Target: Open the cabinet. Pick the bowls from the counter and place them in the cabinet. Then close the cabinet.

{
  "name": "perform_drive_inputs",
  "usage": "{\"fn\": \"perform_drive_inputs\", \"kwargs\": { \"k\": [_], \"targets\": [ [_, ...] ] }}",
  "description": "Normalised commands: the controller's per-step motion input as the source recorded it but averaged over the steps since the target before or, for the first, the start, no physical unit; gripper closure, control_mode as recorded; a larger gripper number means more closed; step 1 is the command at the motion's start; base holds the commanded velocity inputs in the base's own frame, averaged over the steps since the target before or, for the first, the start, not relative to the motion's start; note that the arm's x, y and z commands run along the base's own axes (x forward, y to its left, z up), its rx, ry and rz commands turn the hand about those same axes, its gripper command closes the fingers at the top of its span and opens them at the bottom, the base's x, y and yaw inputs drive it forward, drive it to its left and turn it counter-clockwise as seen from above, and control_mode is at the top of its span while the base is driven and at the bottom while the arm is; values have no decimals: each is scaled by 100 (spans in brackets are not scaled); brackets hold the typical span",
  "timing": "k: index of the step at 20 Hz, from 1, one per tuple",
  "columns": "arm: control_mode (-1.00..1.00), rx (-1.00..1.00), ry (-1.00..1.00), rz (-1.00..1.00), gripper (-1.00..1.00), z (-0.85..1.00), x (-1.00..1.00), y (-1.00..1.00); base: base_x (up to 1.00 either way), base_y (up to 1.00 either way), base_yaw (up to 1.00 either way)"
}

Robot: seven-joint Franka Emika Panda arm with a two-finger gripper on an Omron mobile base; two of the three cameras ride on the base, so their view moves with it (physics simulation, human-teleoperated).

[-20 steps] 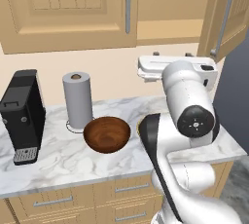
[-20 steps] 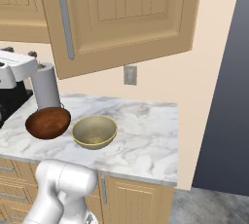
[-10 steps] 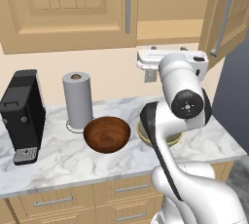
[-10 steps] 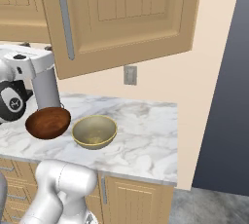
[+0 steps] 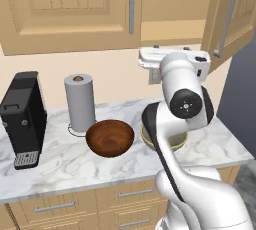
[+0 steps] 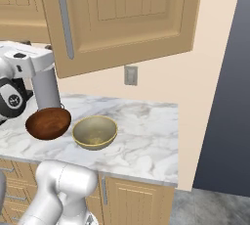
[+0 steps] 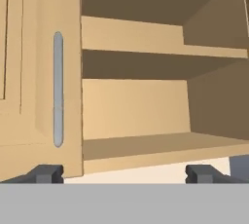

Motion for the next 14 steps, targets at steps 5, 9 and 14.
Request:
{"fn": "perform_drive_inputs", "kwargs": {
  "k": [5,9,14],
  "targets": [
    [-100,13,0,-12,-100,0,-3,-100,0,0,0],
    [-100,18,-5,-14,-100,0,-25,-100,0,0,0],
    [-100,15,-9,-11,-100,-1,-20,-100,0,0,0]
  ]
}}
